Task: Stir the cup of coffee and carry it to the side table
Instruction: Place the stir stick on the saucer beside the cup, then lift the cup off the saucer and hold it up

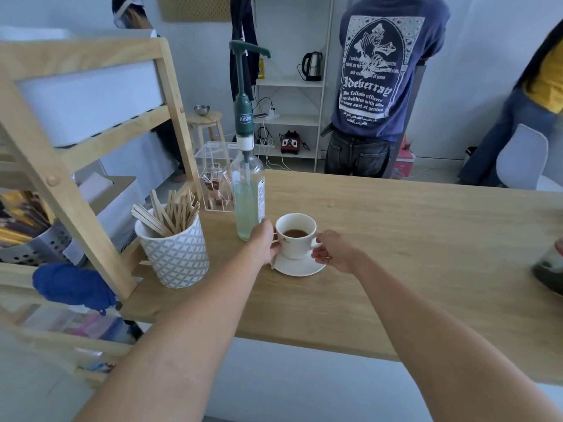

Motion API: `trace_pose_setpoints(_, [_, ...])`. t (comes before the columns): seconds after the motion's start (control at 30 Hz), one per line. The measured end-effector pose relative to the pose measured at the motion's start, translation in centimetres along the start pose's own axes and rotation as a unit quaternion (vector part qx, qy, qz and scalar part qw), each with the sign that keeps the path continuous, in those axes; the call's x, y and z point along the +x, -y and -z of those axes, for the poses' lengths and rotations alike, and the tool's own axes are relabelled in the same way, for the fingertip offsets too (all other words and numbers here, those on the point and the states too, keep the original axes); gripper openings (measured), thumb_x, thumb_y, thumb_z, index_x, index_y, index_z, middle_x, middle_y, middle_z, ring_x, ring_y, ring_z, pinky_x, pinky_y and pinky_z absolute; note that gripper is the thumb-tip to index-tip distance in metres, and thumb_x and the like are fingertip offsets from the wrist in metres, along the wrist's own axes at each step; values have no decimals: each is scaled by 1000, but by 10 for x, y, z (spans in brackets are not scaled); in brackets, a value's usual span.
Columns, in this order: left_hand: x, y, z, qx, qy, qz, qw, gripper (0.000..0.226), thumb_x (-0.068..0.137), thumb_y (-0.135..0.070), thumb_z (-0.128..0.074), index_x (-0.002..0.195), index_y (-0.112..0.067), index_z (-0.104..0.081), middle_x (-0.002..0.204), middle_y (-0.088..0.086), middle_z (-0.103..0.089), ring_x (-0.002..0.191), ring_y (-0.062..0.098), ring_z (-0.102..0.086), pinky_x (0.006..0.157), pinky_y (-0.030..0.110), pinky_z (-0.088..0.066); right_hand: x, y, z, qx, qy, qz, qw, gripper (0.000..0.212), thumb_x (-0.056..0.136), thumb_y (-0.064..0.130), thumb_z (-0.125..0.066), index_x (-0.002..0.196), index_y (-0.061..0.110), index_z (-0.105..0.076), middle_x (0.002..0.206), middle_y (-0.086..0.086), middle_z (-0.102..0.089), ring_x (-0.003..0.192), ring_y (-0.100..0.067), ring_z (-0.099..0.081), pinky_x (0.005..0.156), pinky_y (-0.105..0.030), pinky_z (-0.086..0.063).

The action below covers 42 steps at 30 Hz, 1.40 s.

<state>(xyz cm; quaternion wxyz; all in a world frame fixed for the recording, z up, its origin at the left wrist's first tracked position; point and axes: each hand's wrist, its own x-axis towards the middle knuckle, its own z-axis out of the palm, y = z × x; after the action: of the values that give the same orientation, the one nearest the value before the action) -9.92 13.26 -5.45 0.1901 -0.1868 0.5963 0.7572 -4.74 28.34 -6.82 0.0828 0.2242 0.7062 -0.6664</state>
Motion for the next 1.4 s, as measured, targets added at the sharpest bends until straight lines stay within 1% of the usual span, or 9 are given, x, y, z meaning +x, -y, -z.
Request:
trace_pose_setpoints(0.1, [-5, -8, 1, 10, 7, -9, 1000, 41, 101, -25, -31, 129, -1, -49, 125, 15, -57, 102, 26, -55, 72, 34, -50, -5, 10, 0, -2, 0, 11, 1000, 22, 97, 20, -42, 77, 12, -45, 75, -10, -50, 64, -20, -53, 59, -26, -47])
trace_pose_setpoints(0.23, [-16, -30, 1, 31, 14, -24, 999, 37, 99, -20, -29, 120, 0, -53, 99, 15, -59, 97, 27, -56, 85, 37, -53, -13, 30, 1, 0, -1, 21, 1000, 21, 96, 21, -45, 77, 12, -47, 75, -11, -52, 66, -20, -55, 62, -26, -50])
trace_pose_setpoints(0.43, [-46, -76, -6, 49, 36, -80, 995, 27, 101, -23, -31, 103, -6, -52, 91, 11, -59, 74, 19, -55, 57, 30, -48, -31, 78, -1, 0, 3, 63, 998, 19, 97, 18, -41, 81, 9, -46, 72, -11, -50, 65, -19, -54, 61, -26, -50])
trace_pose_setpoints(0.7, [-80, -144, -12, 63, 46, -121, 990, 36, 103, -25, -31, 84, -1, -51, 85, 16, -58, 77, 23, -55, 84, 36, -52, -53, 146, 4, 9, 3, 129, 992, 23, 96, 19, -46, 76, 8, -50, 69, -13, -52, 62, -21, -55, 61, -28, -52])
trace_pose_setpoints(1.07, [-102, -204, -13, 110, 34, -180, 977, 47, 102, -30, -28, 109, 6, -58, 91, 19, -64, 81, 27, -62, 67, 35, -52, -77, 209, -1, -9, 7, 188, 982, 27, 96, 21, -48, 74, 7, -52, 72, -13, -56, 65, -22, -58, 62, -27, -55])
trace_pose_setpoints(1.13, [-99, -214, -11, 178, -75, -267, 944, 49, 102, -32, -29, 106, 6, -60, 91, 18, -67, 82, 26, -63, 68, 34, -53, -80, 217, -2, -13, 10, 193, 981, 26, 96, 19, -47, 74, 6, -51, 71, -13, -56, 64, -22, -59, 65, -28, -56])
trace_pose_setpoints(1.23, [-105, -236, -4, 325, -215, -421, 819, 49, 103, -30, -27, 70, -4, -52, 66, 7, -51, 70, 22, -53, 59, 29, -38, -83, 228, -4, -14, 8, 200, 980, 25, 96, 21, -49, 76, 6, -52, 71, -14, -57, 64, -22, -60, 66, -30, -57])
trace_pose_setpoints(1.33, [-115, -267, -2, 430, -226, -473, 735, 50, 103, -30, -26, 61, -8, -41, 62, 5, -44, 61, 20, -43, 51, 28, -34, -81, 237, -6, -14, 11, 203, 979, 24, 96, 23, -51, 79, 5, -53, 71, -14, -59, 65, -22, -62, 74, -33, -57])
trace_pose_setpoints(1.4, [-121, -284, -4, 512, -193, -464, 697, 49, 103, -32, -24, 78, -2, -53, 82, 15, -58, 75, 24, -51, 74, 35, -46, -80, 240, -6, -9, 16, 203, 979, 24, 96, 23, -51, 81, 5, -54, 72, -15, -60, 65, -23, -63, 73, -32, -58])
